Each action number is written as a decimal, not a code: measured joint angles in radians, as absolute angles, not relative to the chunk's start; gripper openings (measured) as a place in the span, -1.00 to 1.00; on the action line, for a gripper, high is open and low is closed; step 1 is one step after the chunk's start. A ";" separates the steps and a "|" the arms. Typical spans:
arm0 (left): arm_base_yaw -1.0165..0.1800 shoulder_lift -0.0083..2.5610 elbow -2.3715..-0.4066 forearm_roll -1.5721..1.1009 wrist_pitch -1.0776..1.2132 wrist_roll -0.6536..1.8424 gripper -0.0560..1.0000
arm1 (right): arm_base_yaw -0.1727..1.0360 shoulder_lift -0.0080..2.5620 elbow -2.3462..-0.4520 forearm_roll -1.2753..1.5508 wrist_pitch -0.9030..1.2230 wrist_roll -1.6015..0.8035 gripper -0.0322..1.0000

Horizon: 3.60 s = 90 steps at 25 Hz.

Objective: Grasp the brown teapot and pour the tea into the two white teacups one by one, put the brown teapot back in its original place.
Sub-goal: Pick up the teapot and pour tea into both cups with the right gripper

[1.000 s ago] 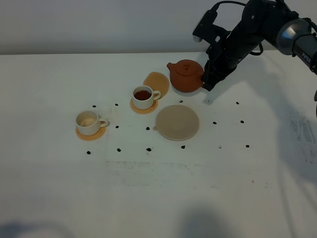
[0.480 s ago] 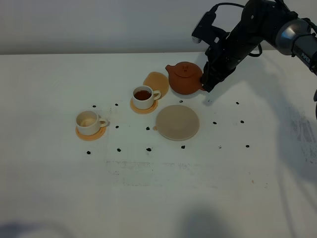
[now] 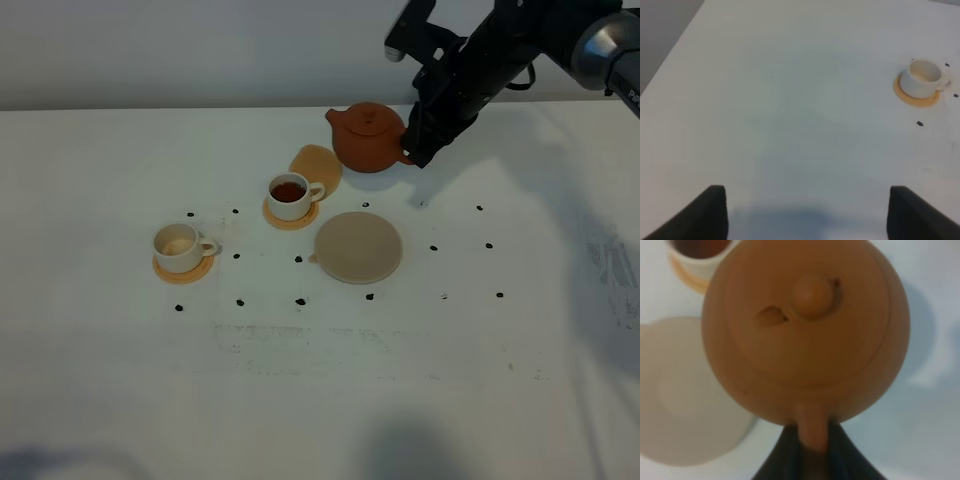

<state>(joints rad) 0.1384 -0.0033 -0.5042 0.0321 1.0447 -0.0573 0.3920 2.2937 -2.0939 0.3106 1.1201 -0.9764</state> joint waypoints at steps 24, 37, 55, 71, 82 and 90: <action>0.138 -0.003 -0.504 0.032 1.045 -0.057 0.37 | 0.689 2.290 -2.094 0.225 1.145 -0.923 -0.76; 0.138 -0.003 -0.504 0.032 1.045 -0.057 0.37 | 0.732 2.301 -2.094 0.105 0.942 -0.847 -0.76; 0.138 -0.003 -0.504 0.032 1.045 -0.057 0.37 | 0.794 2.330 -2.094 -0.028 0.961 -0.937 -0.76; 0.138 -0.003 -0.504 0.032 1.045 -0.057 0.37 | 0.808 2.350 -2.094 -0.129 0.909 -0.948 -0.76; 0.138 -0.003 -0.504 0.032 1.045 -0.057 0.37 | 0.828 2.350 -2.094 -0.227 0.911 -0.952 -0.76; 0.138 -0.003 -0.504 0.032 1.045 -0.057 0.37 | 0.854 2.350 -2.094 -0.248 0.907 -0.955 -0.76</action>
<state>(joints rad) 0.1384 -0.0033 -0.5042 0.0321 1.0447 -0.0573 0.8540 2.3496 -2.0939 -0.2480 0.9070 -0.9552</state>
